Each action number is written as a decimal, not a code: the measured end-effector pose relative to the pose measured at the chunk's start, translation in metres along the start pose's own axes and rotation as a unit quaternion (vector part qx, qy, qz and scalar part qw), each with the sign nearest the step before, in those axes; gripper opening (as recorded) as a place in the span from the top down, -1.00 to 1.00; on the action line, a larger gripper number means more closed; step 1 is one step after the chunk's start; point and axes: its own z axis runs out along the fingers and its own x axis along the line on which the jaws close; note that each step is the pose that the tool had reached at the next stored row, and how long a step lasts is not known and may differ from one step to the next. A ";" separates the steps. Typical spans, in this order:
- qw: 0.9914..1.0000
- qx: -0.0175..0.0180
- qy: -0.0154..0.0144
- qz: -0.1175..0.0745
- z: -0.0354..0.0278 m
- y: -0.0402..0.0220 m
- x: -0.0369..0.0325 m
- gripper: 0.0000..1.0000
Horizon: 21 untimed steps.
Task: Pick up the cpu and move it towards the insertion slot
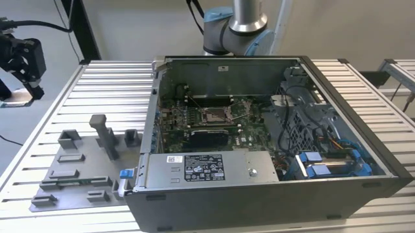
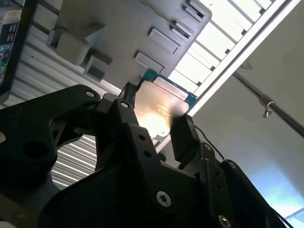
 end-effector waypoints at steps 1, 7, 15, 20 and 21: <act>1.000 0.000 0.000 0.000 0.0000 0.0000 -0.0031 1.00; 1.000 0.000 0.000 -0.001 0.0002 0.0028 -0.0173 1.00; 1.000 0.000 0.000 -0.002 0.0005 0.0075 -0.0361 1.00; 1.000 0.000 0.000 -0.003 0.0006 0.0103 -0.0481 1.00; 1.000 0.000 0.000 -0.003 0.0007 0.0109 -0.0505 1.00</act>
